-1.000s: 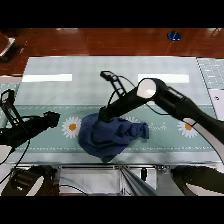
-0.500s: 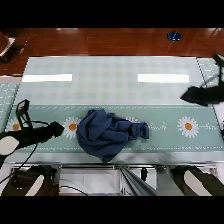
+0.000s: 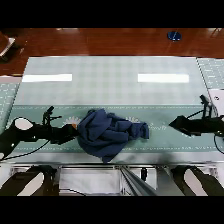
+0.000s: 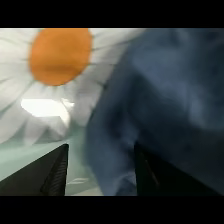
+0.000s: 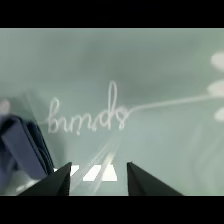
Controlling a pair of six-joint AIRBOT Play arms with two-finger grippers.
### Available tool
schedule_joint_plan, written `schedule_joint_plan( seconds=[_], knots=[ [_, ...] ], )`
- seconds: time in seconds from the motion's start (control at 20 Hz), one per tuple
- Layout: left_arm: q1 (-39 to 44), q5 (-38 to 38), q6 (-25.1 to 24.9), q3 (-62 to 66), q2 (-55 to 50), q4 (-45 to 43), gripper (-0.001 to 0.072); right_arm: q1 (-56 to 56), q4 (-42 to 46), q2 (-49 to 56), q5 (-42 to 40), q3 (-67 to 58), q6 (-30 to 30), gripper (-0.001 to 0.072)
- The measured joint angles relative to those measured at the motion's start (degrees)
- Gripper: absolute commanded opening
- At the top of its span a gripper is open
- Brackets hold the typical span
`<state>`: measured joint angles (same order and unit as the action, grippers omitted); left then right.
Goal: Fold the shirts.
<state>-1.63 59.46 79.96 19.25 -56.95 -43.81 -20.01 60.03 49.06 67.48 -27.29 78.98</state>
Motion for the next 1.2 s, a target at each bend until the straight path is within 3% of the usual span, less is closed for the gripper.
schedule_joint_plan(
  seconds=[0.05, 0.1, 0.3, 0.65, 0.7, 0.75, 0.8, 1.0, 1.2],
  knots=[
    [0.79, -0.98, -2.34, -0.02, -2.10, 2.62, 0.0147, 1.18, -0.37, -0.07, -0.15, 1.44, 0.00, 0.0405],
    [1.64, -2.27, -4.35, -0.07, -3.67, 4.17, 0.0019, 2.69, -0.68, -0.09, -0.52, 2.93, 0.11, 0.0405],
    [4.83, -4.79, -9.57, 0.11, -7.34, 9.90, 0.0016, 9.92, -2.01, -0.02, -1.64, 6.73, 1.86, 0.0405],
    [6.16, -6.14, -12.09, 0.17, -8.59, 12.28, 0.0016, 22.62, -14.21, 8.02, -11.52, 7.23, 1.25, 0.0395],
    [6.19, -6.21, -12.11, 0.17, -8.63, 12.37, 0.0016, 23.87, -15.56, 9.62, -12.85, 6.60, 0.76, 0.0309],
    [6.23, -6.25, -12.22, 0.17, -8.66, 12.39, 0.0016, 25.05, -16.28, 11.37, -14.38, 5.66, 0.17, 0.0132],
    [6.25, -6.32, -12.31, 0.28, -8.68, 12.41, 0.0016, 25.90, -16.50, 12.94, -15.34, 4.61, -0.28, 0.0029],
    [4.72, -5.16, -12.96, 4.81, -7.28, 12.13, 0.0016, 26.99, -16.52, 15.30, -12.63, -4.79, -3.80, 0.0027],
    [-0.42, -2.95, -10.91, 20.20, -1.86, 12.44, 0.0016, 23.67, -10.23, 13.16, -6.73, -27.32, -2.29, 0.0027]
  ],
)
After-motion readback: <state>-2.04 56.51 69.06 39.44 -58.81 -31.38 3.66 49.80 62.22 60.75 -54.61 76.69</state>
